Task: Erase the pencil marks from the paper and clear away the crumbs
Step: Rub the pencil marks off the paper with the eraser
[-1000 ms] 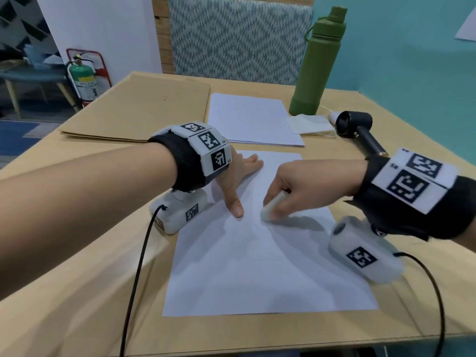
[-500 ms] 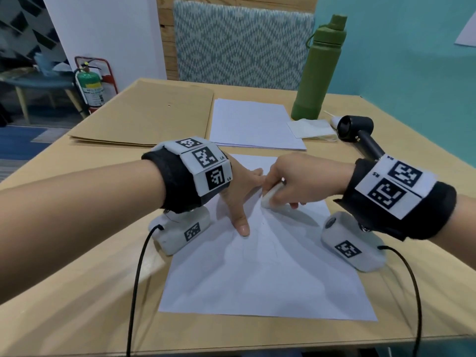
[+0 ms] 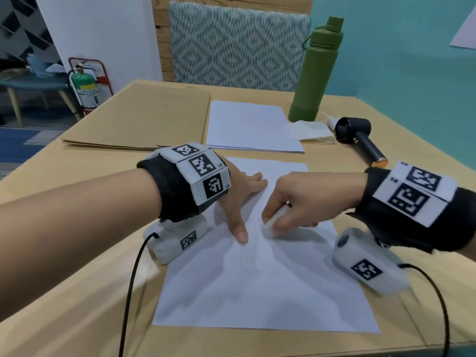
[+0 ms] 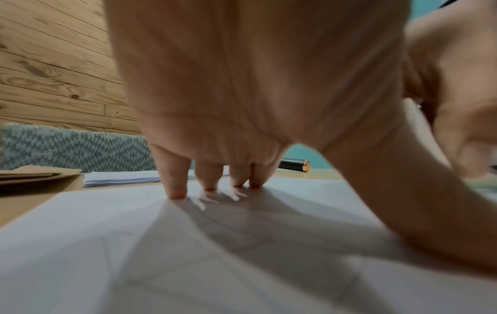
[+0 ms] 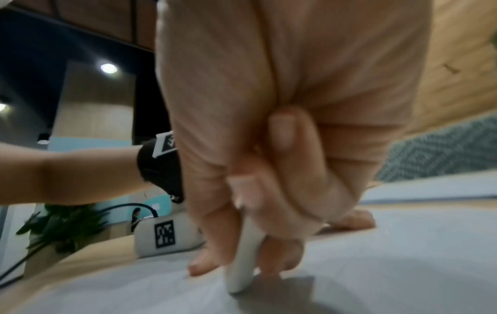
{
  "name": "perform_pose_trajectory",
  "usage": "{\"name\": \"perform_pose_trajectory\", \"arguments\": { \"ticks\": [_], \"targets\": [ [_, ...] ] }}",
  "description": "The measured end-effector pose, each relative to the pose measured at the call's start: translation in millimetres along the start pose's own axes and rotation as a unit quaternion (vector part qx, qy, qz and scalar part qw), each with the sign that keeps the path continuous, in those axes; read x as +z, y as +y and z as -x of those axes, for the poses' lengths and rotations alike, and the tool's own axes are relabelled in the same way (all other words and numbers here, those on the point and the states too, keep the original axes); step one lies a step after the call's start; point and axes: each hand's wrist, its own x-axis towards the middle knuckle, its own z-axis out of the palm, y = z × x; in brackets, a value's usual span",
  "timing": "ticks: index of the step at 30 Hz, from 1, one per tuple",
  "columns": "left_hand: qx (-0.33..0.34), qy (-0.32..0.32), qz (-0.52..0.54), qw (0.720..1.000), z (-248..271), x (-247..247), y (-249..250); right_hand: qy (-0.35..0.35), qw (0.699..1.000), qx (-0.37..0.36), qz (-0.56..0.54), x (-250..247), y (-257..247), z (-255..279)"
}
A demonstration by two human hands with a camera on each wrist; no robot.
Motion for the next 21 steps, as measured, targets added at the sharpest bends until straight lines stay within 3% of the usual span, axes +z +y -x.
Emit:
{"name": "perform_pose_trajectory", "arguments": {
  "ticks": [2, 6, 8, 12, 13, 18, 21],
  "targets": [
    [-0.004, -0.003, 0.003, 1.0, 1.5, -0.5, 0.6, 0.013, 1.0, 0.012, 0.012, -5.0, 2.2, -4.1],
    [-0.036, 0.01, -0.012, 0.999, 6.5, -1.0, 5.2, 0.118, 0.991, 0.044, 0.049, -12.8, 10.9, -22.0],
    [-0.065, 0.007, -0.028, 0.997, 6.8, -1.3, 6.2, 0.111, 0.992, 0.027, 0.05, -7.6, 10.3, -21.5],
    [-0.085, -0.019, -0.038, 0.995, 3.8, -0.9, 5.7, -0.023, 1.0, -0.003, -0.006, -0.5, 2.9, -7.6],
    [-0.085, -0.018, -0.039, 0.995, 3.5, -0.9, 5.3, -0.017, 1.0, 0.011, -0.014, -3.6, 4.1, -8.7],
    [-0.076, -0.002, -0.04, 0.996, 6.8, -0.4, 4.8, 0.142, 0.987, 0.068, 0.019, -20.6, 21.9, -36.7],
    [-0.072, -0.006, -0.04, 0.997, 5.7, 0.3, 4.7, 0.103, 0.994, 0.025, 0.019, -12.2, 15.1, -32.3]
  ]
}}
